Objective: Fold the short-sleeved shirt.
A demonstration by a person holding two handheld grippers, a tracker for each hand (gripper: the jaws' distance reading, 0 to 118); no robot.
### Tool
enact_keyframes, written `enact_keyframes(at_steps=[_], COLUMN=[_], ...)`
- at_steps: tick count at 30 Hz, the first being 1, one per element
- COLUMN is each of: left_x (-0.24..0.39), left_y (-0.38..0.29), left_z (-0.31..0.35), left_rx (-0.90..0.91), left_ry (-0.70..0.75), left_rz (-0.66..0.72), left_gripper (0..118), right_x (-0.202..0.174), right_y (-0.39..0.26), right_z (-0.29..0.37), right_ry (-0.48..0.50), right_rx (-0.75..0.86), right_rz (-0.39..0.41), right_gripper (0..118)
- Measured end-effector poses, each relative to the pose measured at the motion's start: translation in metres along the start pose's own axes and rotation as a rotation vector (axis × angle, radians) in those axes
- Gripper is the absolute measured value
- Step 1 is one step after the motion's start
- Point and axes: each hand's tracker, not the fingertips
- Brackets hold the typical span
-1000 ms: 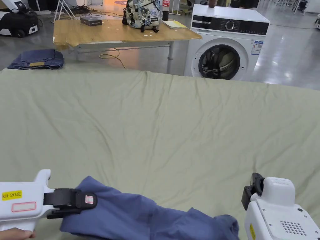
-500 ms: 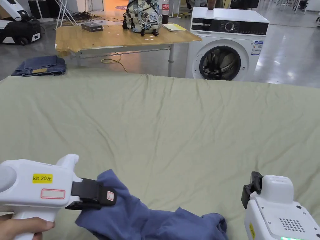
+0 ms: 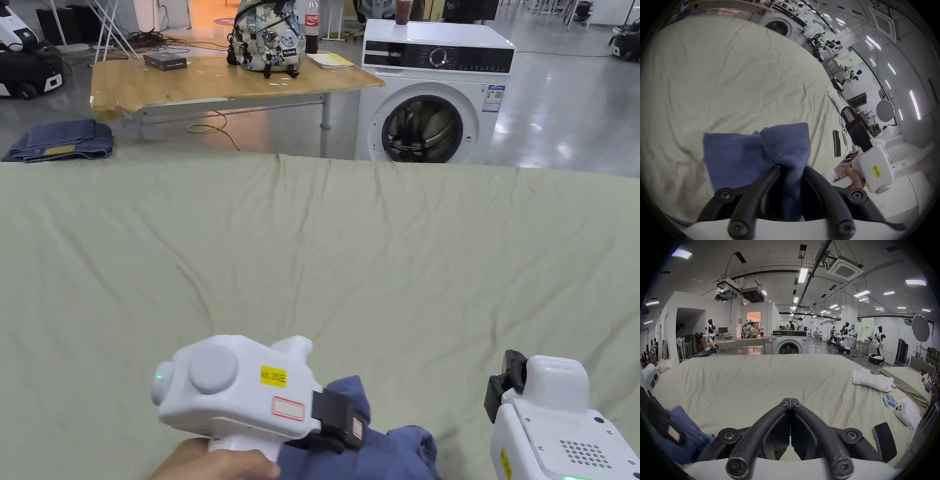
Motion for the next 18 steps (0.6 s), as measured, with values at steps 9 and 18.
enact_keyframes(at_steps=[9,18], left_x=[0.006,0.006], left_y=[-0.006,-0.007], left_z=[-0.075,-0.063], left_rx=[-0.064,-0.047], left_ry=[0.053,-0.003], left_rz=[0.028,0.036], left_gripper=[4,70], right_x=[0.007,0.008], right_y=[-0.002,-0.004], right_z=[0.001,0.001], right_ry=[-0.018,-0.015], right_rx=[-0.009,-0.017], right_rz=[-0.001,-0.001], right_gripper=[0,0])
